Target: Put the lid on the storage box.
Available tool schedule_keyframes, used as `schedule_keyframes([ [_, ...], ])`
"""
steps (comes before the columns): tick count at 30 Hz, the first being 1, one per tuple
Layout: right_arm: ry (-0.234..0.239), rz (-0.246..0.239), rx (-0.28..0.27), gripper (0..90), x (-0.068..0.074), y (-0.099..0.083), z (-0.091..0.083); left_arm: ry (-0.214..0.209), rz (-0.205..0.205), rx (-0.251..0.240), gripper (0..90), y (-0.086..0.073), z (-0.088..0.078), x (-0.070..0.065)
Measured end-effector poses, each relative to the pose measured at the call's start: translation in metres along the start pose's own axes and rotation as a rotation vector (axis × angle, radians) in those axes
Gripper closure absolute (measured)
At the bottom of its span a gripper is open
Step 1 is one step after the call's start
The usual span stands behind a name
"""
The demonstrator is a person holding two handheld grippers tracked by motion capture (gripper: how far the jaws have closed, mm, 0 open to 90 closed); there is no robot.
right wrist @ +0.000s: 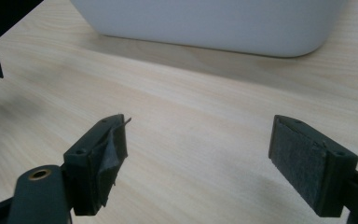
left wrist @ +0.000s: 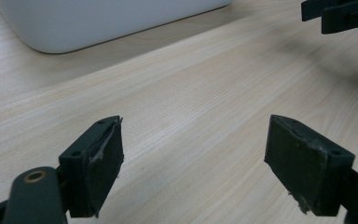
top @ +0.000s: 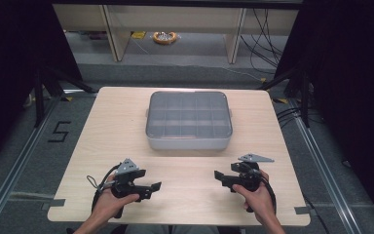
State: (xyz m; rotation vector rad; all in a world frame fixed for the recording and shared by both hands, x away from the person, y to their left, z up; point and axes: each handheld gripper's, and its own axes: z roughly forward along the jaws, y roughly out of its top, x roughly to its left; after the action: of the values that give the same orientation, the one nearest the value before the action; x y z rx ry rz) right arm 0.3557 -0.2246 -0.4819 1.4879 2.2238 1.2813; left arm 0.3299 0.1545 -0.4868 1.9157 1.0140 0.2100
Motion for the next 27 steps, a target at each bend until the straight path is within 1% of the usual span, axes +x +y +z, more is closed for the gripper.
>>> schedule_keyframes([
  [1, 0.005, 0.002, 0.002, 20.3, 0.001, -0.001, -0.001, -0.006, 0.008, 0.007, 18.8, -0.001, -0.001, 0.000],
  [2, 0.007, -0.008, 0.003, 20.2, 0.003, -0.003, -0.003, -0.007, 0.008, 0.000, 18.7, -0.002, -0.001, 0.000],
  [3, 0.007, -0.008, 0.003, 20.2, 0.003, -0.003, -0.003, -0.010, 0.011, 0.003, 18.7, -0.003, -0.001, -0.001],
  [4, -0.002, -0.020, -0.001, 20.1, 0.004, -0.004, -0.003, -0.012, 0.013, 0.007, 18.7, -0.005, -0.002, -0.002],
  [5, -0.010, -0.025, 0.004, 20.1, 0.005, -0.006, -0.005, -0.004, 0.005, 0.006, 18.6, -0.006, -0.002, -0.003],
  [6, 0.014, -0.027, -0.001, 20.1, 0.006, -0.007, -0.005, -0.008, 0.018, 0.011, 18.6, -0.008, -0.002, -0.003],
  [7, 0.000, 0.015, 0.010, 20.1, 0.010, -0.009, -0.005, -0.001, 0.021, 0.016, 18.6, -0.009, -0.003, -0.004],
  [8, -0.002, -0.031, 0.010, 20.0, 0.006, -0.010, -0.005, -0.002, 0.023, 0.015, 18.6, -0.010, -0.003, -0.004],
  [9, 0.008, -0.027, 0.006, 20.0, 0.007, -0.012, -0.005, 0.007, 0.031, 0.021, 18.6, -0.012, -0.004, -0.005],
  [10, 0.000, -0.039, 0.012, 20.0, 0.007, -0.014, -0.006, 0.008, 0.029, 0.015, 18.5, -0.013, -0.004, -0.006],
  [11, -0.014, -0.051, 0.015, 19.9, 0.007, -0.015, -0.007, 0.008, 0.037, 0.015, 18.5, -0.014, -0.005, -0.006],
  [12, -0.001, -0.046, 0.017, 19.9, 0.009, -0.017, -0.007, 0.007, 0.033, 0.006, 18.5, -0.015, -0.006, -0.007],
  [13, -0.002, -0.053, 0.016, 19.7, 0.009, -0.019, -0.008, 0.006, 0.053, 0.036, 18.5, -0.016, -0.009, -0.006],
  [14, 0.026, -0.012, 0.024, 19.6, 0.014, -0.021, -0.010, 0.008, 0.041, 0.016, 18.5, -0.017, -0.008, -0.008],
  [15, 0.013, -0.059, 0.021, 19.5, 0.011, -0.022, -0.010, 0.010, 0.044, 0.019, 18.5, -0.018, -0.009, -0.009],
  [16, 0.024, -0.025, 0.022, 19.4, 0.016, -0.024, -0.011, 0.009, 0.037, 0.018, 18.4, -0.019, -0.009, -0.010],
  [17, 0.031, -0.052, 0.027, 19.4, 0.015, -0.024, -0.011, 0.006, 0.049, 0.028, 18.5, -0.021, -0.010, -0.010],
  [18, 0.018, -0.073, 0.020, 19.3, 0.016, -0.026, -0.013, 0.001, 0.069, 0.049, 18.4, -0.022, -0.011, -0.009],
  [19, 0.015, -0.090, 0.026, 19.2, 0.017, -0.028, -0.013, 0.007, 0.052, 0.032, 18.3, -0.024, -0.010, -0.011],
  [20, 0.015, -0.042, 0.051, 19.1, 0.022, -0.029, -0.015, 0.000, 0.050, 0.041, 18.3, -0.024, -0.010, -0.012],
  [21, 0.026, -0.087, 0.031, 19.1, 0.019, -0.030, -0.014, -0.002, 0.048, 0.045, 18.3, -0.026, -0.010, -0.013],
  [22, 0.041, -0.074, 0.042, 19.0, 0.021, -0.031, -0.015, -0.004, 0.052, 0.055, 18.2, -0.027, -0.010, -0.013],
  [23, 0.035, -0.085, 0.049, 18.9, 0.022, -0.032, -0.016, -0.002, 0.068, 0.068, 18.1, -0.028, -0.011, -0.014],
  [24, 0.034, -0.094, 0.041, 18.8, 0.023, -0.034, -0.016, -0.005, 0.067, 0.068, 18.0, -0.029, -0.011, -0.015],
  [25, 0.034, -0.105, 0.046, 18.6, 0.024, -0.036, -0.017, 0.003, 0.071, 0.078, 17.7, -0.030, -0.012, -0.016],
  [26, 0.042, -0.098, 0.060, 18.5, 0.025, -0.039, -0.017, -0.012, 0.066, 0.080, 17.2, -0.033, -0.012, -0.019],
  [27, 0.042, -0.098, 0.060, 18.5, 0.025, -0.039, -0.017, -0.012, 0.066, 0.080, 16.7, -0.033, -0.012, -0.019],
])
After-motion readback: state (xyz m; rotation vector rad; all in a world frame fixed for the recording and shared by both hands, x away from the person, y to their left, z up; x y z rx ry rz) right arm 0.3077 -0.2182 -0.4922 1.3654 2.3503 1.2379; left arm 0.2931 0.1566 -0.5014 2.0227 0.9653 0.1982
